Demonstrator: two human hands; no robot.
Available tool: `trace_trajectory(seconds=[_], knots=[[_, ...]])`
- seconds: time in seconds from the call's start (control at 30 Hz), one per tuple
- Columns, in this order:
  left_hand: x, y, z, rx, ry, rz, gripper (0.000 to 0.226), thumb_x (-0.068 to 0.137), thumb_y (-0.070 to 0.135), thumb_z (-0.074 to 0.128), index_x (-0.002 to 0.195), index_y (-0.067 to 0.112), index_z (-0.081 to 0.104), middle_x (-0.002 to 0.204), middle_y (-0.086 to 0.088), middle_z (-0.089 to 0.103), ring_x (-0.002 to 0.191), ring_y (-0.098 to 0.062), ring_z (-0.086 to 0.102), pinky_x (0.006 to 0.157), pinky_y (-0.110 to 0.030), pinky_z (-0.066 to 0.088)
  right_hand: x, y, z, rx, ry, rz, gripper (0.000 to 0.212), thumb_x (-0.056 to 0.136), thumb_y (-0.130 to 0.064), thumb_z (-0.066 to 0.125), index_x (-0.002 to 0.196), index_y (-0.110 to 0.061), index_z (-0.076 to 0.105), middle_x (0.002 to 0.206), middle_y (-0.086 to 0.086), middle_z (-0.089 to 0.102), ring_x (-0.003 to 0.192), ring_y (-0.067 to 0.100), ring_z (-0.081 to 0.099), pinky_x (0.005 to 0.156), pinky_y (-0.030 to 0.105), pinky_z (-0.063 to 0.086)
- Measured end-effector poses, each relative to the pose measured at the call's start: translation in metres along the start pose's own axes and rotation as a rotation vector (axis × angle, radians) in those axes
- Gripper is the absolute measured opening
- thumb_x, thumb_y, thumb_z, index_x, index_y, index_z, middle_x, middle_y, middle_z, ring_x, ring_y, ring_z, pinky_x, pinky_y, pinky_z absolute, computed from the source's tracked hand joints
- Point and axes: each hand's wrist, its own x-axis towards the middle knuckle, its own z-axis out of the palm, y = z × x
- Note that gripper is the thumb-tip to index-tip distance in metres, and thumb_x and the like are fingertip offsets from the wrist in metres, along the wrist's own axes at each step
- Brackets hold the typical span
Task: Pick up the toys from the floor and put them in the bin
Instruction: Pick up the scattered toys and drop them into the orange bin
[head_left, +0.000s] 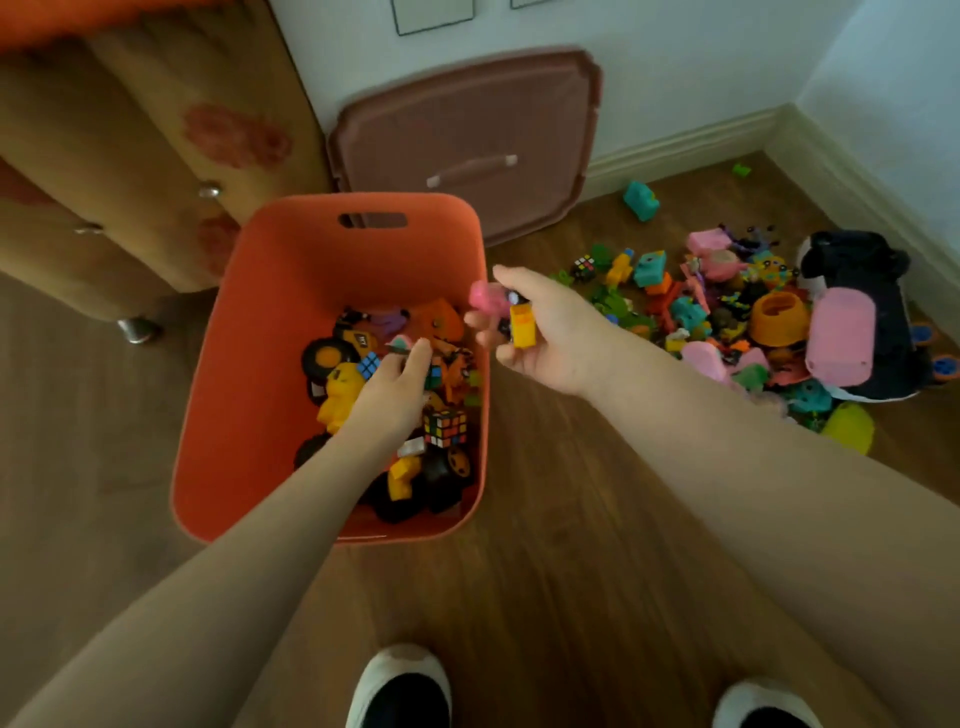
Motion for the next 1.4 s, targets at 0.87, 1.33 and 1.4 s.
trace_trajectory(seconds=[0.87, 1.33, 1.4], knots=[[-0.044, 0.061, 0.141, 0.573, -0.268, 0.808, 0.03, 0.09, 0.018, 0.049, 0.12, 0.018, 0.055, 0.131, -0.001, 0.046, 0.13, -0.022, 0.031, 0.108, -0.037, 0.028, -0.05, 0.043, -0.238, -0.316, 0.469, 0.135, 0.038, 0.097, -0.022, 0.046, 0.131, -0.006, 0.049, 0.11, 0.011, 0.061, 0.096, 0.024, 0.058, 0.078, 0.029, 0.048], [-0.039, 0.078, 0.288, 1.308, -0.547, 0.928, 0.036, 0.092, 0.025, 0.043, 0.128, 0.016, 0.046, 0.145, -0.009, 0.027, 0.134, -0.028, 0.023, 0.105, -0.041, 0.027, -0.089, 0.164, -0.414, -1.21, 0.396, 0.281, 0.065, 0.085, -0.037, 0.063, 0.141, -0.024, 0.031, 0.143, 0.013, 0.028, 0.131, 0.034, 0.033, 0.106, 0.042, 0.034], [-0.037, 0.08, 0.305, 1.323, -0.59, 0.878, 0.041, 0.092, 0.025, 0.045, 0.132, 0.018, 0.041, 0.145, -0.009, 0.026, 0.133, -0.028, 0.027, 0.103, -0.04, 0.031, -0.083, 0.172, -0.419, -1.228, 0.375, 0.209, 0.065, 0.083, -0.035, 0.066, 0.138, -0.026, 0.033, 0.139, 0.011, 0.03, 0.126, 0.032, 0.037, 0.103, 0.043, 0.038]])
